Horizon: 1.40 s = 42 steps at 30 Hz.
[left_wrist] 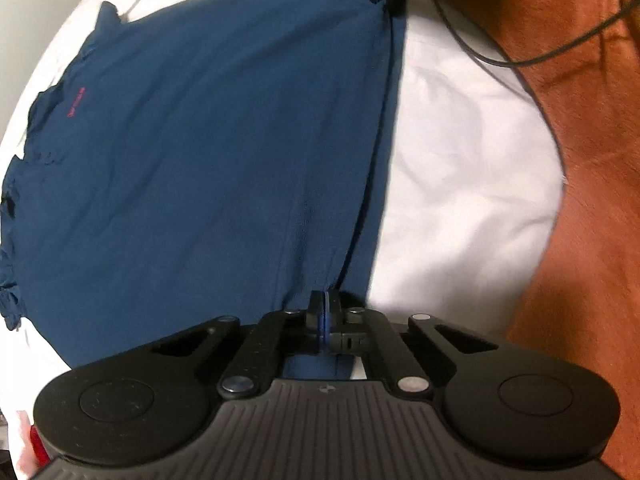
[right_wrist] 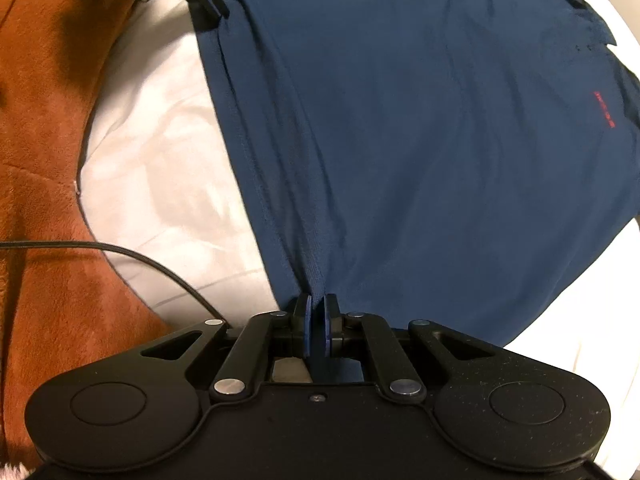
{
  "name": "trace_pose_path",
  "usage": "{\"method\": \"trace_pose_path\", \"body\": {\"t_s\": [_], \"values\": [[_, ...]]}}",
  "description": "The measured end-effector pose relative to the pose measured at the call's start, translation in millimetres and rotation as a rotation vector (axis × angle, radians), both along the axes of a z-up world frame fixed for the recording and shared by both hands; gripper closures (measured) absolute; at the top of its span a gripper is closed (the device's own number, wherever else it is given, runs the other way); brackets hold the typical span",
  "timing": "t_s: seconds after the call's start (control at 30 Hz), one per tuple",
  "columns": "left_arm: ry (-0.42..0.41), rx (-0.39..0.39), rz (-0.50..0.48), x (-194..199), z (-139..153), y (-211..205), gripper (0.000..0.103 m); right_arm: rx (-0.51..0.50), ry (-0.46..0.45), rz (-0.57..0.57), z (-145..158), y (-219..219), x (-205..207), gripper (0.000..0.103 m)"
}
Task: Fold clothes
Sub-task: 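Lower the held hem with both grippers, laying the navy polo flat on the bed, then open both grippers and release the navy polo's hem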
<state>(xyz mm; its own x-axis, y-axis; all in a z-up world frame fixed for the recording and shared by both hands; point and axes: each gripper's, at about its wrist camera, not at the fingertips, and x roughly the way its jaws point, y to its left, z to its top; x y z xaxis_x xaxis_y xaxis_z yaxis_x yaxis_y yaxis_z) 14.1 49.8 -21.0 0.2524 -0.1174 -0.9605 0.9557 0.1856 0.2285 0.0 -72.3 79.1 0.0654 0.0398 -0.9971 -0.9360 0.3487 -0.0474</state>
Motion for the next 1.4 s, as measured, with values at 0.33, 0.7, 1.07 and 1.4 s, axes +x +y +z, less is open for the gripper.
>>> {"method": "trace_pose_path", "body": {"t_s": [0.33,0.7,1.07,1.4], "values": [[0.071,0.01,0.001,0.1,-9.3,2.5,0.101,-0.024,0.084,0.007,-4.5,-7.4,16.1,0.099],[0.005,-0.143,0.244,59.3,44.9,37.1,0.076,0.042,0.013,-0.231,51.5,-48.4,117.8,0.096],[-0.204,-0.191,0.629,209.5,102.3,98.2,0.075,0.062,-0.179,-0.564,97.3,-115.4,272.6,0.089],[-0.324,-0.258,0.885,339.8,140.1,134.3,0.061,0.093,-0.287,-0.795,67.6,-124.4,384.4,0.079]]}}
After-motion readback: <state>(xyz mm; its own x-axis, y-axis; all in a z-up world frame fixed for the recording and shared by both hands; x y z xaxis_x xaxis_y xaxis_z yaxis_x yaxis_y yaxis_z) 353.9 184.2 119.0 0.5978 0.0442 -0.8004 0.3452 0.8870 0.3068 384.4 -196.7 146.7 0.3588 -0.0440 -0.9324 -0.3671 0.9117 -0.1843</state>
